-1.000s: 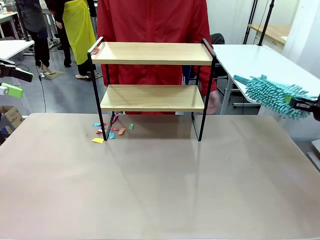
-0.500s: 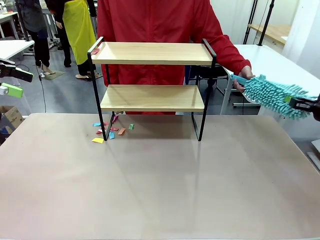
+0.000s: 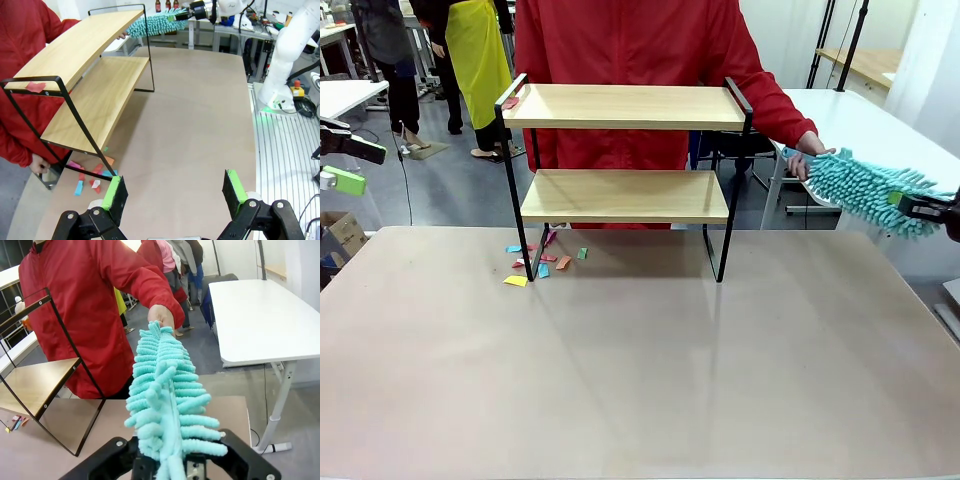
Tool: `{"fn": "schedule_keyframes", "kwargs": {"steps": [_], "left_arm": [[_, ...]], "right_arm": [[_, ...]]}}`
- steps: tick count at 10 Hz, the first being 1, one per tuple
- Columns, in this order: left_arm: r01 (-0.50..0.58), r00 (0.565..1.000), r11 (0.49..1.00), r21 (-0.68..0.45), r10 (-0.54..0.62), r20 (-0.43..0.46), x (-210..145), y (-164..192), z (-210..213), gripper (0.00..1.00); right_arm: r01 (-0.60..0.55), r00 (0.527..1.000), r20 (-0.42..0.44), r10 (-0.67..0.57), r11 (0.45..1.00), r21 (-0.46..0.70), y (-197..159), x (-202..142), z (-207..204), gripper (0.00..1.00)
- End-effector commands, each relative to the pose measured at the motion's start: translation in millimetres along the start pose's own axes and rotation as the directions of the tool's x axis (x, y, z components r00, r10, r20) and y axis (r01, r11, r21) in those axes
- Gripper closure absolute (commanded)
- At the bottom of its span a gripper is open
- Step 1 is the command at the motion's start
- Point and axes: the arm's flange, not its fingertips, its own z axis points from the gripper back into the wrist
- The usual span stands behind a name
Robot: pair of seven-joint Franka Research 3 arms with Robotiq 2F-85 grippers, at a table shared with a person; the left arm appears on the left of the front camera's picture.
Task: Clean the shelf.
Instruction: Hand the Duster back to the human.
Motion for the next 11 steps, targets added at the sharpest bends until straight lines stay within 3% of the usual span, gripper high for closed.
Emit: {"fn": "schedule_keyframes", "kwargs": {"steps": [1,2,3,7,11], "left_arm": [[0.002,1.0,1.0,-0.002,-0.002,0.025,2,0,0,0.0],[0.002,1.0,1.0,-0.002,-0.002,0.025,2,0,0,0.0],[0.002,1.0,1.0,-0.002,-0.002,0.025,2,0,0,0.0],[0.002,1.0,1.0,-0.002,-0.002,0.025,2,0,0,0.0],[0.002,1.0,1.0,-0.002,-0.002,0.025,2,0,0,0.0]], "right_arm": [[0.0,1.0,0.0,0.0,1.0,0.0,0,0,0,0.26],[0.02,1.0,-0.003,-0.02,1.0,0.011,0,0,-1,0.25],[0.022,1.0,0.002,-0.022,1.0,0.012,0,2,-2,0.0],[0.077,0.997,-0.001,-0.077,0.996,0.053,-1,12,4,0.0],[0.231,0.956,0.145,-0.255,0.959,0.166,-12,97,56,0.0]]}}
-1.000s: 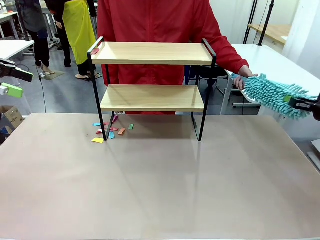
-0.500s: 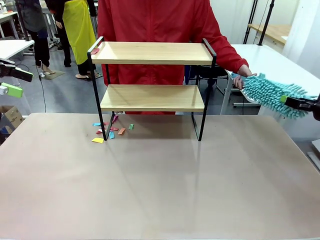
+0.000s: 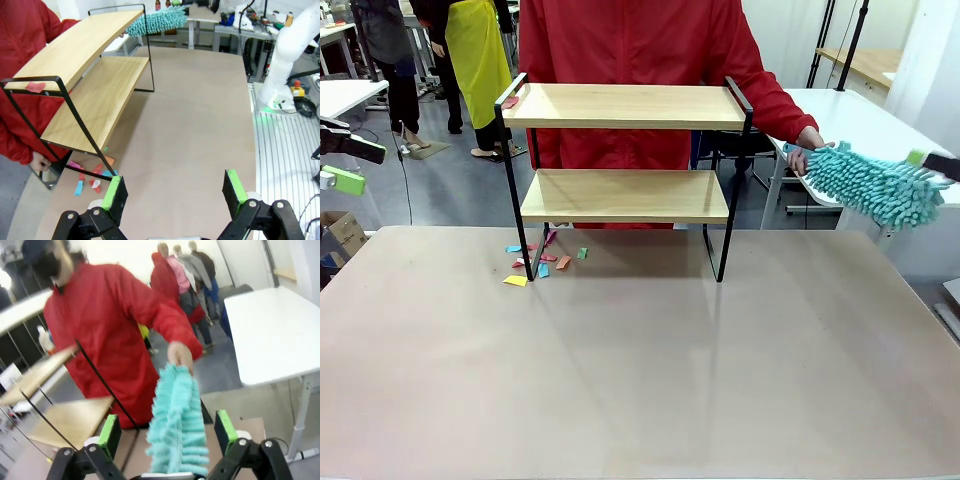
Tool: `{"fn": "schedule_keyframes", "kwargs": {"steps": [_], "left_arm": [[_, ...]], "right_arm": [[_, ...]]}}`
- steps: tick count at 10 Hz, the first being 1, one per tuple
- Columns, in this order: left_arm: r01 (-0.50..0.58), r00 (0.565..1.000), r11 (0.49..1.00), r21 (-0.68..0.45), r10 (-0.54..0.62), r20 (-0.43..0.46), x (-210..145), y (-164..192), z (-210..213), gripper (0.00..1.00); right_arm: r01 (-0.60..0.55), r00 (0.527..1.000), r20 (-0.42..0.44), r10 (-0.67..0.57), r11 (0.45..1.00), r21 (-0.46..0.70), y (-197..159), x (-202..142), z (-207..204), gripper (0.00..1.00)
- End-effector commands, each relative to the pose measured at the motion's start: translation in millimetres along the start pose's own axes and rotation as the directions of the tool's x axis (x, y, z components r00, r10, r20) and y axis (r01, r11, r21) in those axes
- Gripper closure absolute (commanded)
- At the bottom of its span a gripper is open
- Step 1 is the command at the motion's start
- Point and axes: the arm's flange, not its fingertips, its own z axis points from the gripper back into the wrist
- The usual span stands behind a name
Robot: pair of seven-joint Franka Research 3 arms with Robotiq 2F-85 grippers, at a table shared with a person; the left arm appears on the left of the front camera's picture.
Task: Clean the shelf.
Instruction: Hand the Duster back to the human.
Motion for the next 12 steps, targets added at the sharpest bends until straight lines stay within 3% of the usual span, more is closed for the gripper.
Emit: {"fn": "schedule_keyframes", "kwargs": {"steps": [1,4,6,7,12], "left_arm": [[0.001,1.0,1.0,-0.002,-0.001,0.025,2,0,0,0.0],[0.001,1.0,1.0,-0.002,-0.001,0.025,2,0,0,0.0],[0.001,1.0,1.0,-0.002,-0.001,0.025,2,0,0,0.0],[0.001,1.0,1.0,-0.002,-0.001,0.025,2,0,0,0.0],[0.001,1.0,1.0,-0.002,-0.001,0.025,2,0,0,0.0]], "right_arm": [[0.133,0.987,0.09,-0.136,0.99,0.044,-7,49,26,0.0],[0.349,0.913,0.195,-0.358,0.934,0.08,-50,96,54,0.0],[0.393,0.898,0.176,-0.403,0.915,0.092,-71,101,59,0.0],[0.329,0.916,0.224,-0.333,0.943,0.059,-48,98,62,0.0],[0.329,0.916,0.224,-0.333,0.943,0.059,-48,98,62,0.0]]}}
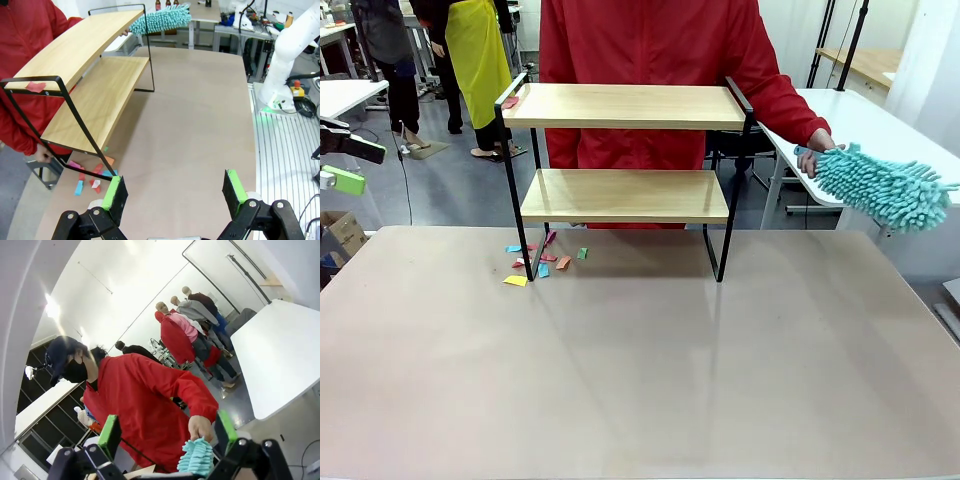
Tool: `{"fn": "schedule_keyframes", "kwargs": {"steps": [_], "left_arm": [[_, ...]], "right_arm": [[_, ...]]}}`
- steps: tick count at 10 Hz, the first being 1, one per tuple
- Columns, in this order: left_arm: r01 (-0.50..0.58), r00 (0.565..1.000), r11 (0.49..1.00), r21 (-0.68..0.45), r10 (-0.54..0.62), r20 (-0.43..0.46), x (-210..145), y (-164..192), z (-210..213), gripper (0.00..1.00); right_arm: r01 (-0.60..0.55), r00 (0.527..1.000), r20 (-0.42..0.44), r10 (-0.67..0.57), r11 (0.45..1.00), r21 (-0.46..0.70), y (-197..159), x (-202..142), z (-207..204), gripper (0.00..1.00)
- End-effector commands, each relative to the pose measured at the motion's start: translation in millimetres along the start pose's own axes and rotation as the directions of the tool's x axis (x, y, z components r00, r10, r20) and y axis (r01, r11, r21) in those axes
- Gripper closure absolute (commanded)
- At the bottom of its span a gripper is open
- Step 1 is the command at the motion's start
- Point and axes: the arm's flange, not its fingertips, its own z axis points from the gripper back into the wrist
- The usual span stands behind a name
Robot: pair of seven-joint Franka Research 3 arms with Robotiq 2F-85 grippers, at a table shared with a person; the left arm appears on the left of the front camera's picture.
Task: Clean the shelf.
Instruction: Hand the Duster back to the human.
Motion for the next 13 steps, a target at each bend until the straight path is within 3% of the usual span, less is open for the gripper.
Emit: {"fn": "schedule_keyframes", "kwargs": {"steps": [1,13], "left_arm": [[0.002,1.0,1.0,-0.002,-0.002,0.025,2.0,0.0,0.1,0.0],[0.002,1.0,1.0,-0.002,-0.002,0.025,2.0,0.0,0.1,0.0]], "right_arm": [[-0.012,1.0,0.007,0.012,1.0,-0.013,-0.4,-3.6,2.8,0.0],[-0.012,1.0,0.007,0.012,1.0,-0.013,-0.4,-3.6,2.8,0.0]]}}
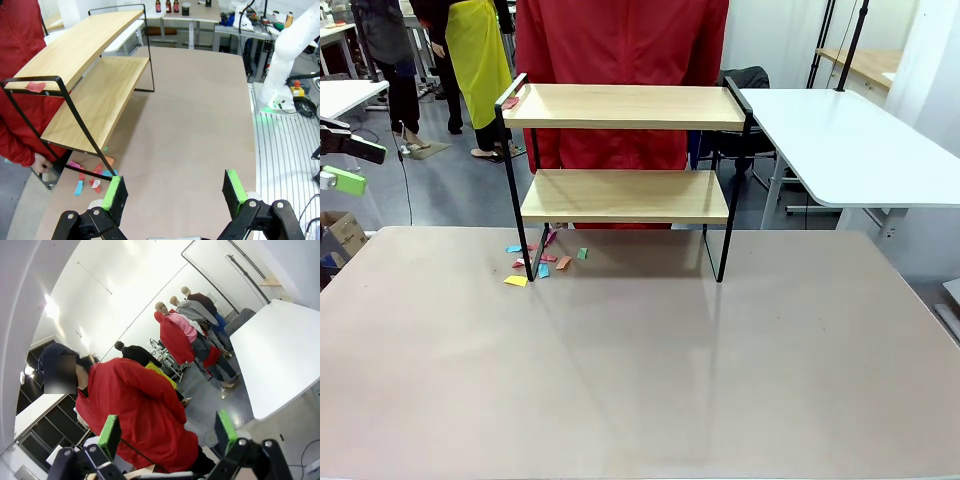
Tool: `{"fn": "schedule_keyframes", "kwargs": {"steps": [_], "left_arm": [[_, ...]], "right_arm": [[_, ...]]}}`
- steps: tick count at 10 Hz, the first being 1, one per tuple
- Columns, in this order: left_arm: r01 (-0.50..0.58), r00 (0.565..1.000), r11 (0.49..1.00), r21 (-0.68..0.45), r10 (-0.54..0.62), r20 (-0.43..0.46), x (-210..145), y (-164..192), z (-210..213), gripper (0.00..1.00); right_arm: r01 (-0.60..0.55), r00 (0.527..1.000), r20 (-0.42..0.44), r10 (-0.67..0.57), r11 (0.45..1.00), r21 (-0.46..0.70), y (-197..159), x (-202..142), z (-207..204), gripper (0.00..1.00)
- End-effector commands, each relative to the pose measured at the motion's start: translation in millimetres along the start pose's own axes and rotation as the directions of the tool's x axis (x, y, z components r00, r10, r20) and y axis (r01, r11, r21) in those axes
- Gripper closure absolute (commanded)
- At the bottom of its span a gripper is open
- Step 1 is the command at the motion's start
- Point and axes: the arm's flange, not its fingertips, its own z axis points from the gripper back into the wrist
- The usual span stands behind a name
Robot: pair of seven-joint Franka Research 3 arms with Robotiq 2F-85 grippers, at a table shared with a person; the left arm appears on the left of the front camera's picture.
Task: Clean the shelf.
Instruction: Hand the Duster back to the human.
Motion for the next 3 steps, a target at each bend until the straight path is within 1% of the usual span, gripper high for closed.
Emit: {"fn": "schedule_keyframes", "kwargs": {"steps": [1,3], "left_arm": [[0.002,1.0,1.0,-0.002,-0.002,0.025,2.0,0.0,0.1,0.0],[0.002,1.0,1.0,-0.002,-0.002,0.025,2.0,0.0,0.1,0.0]], "right_arm": [[-0.013,1.0,0.006,0.013,1.0,-0.009,0.7,-3.5,1.6,0.0],[-0.013,1.0,0.006,0.013,1.0,-0.009,0.7,-3.5,1.6,0.0]]}}
